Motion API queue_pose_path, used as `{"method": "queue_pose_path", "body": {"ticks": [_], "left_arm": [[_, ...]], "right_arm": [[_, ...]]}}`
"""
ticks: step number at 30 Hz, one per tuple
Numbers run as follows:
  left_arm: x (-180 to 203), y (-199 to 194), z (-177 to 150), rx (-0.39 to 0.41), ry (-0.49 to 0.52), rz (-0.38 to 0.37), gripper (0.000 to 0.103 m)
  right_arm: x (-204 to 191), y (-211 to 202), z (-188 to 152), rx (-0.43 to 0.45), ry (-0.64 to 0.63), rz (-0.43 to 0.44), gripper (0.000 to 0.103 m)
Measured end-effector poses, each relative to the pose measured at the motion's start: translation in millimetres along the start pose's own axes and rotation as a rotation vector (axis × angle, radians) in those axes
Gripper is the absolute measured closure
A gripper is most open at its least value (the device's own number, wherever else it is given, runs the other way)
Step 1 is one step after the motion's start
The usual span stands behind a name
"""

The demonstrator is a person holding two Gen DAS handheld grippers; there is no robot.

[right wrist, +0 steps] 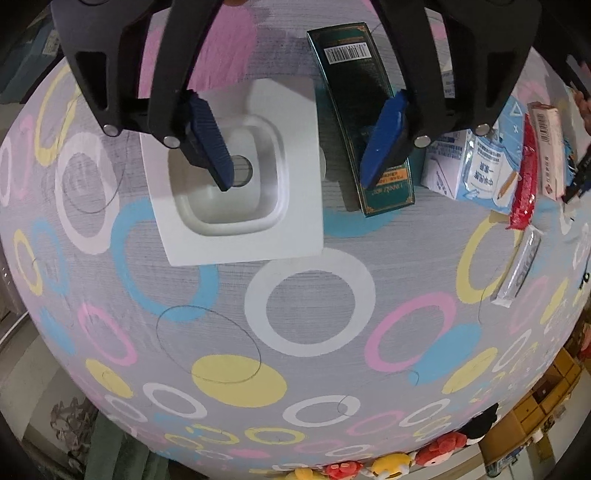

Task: Collect trash
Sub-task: 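Close the left tool on the white wrapper while the right tool grips the white tray, then lift the wrapper and tray and carry both tools over the white plastic bag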

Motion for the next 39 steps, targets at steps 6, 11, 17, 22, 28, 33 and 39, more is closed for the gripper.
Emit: {"method": "queue_pose_path", "body": {"ticks": [6,11,17,22,28,33,39], "left_arm": [[-2,0,0,0.001,-0.002,-0.009,0.068],[-2,0,-1,0.000,-0.002,-0.013,0.069],[-3,0,0,0.001,0.000,-0.010,0.069],[-4,-1,2,0.003,-0.006,-0.013,0.073],[-3,-1,4,0.007,0.001,-0.011,0.082],[-4,-1,5,0.007,-0.011,-0.010,0.083],[-7,-5,6,0.009,-0.026,-0.016,0.084]], "right_arm": [[7,0,-3,-0.009,0.007,-0.011,0.044],[13,9,-5,-0.052,0.012,0.000,0.058],[9,14,-4,-0.070,-0.032,-0.035,0.061],[11,15,-4,-0.060,-0.032,-0.056,0.065],[14,9,-13,-0.039,-0.051,-0.073,0.068],[13,4,-7,-0.021,-0.044,-0.079,0.070],[19,-4,-9,-0.006,-0.053,-0.078,0.075]]}}
Point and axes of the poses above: each gripper's, at about its wrist camera, not at the fingertips, and y roughly the way its jaws point, x to its right, z to its top, the point moved 5 cm from there along y, roughly the way its jaws point
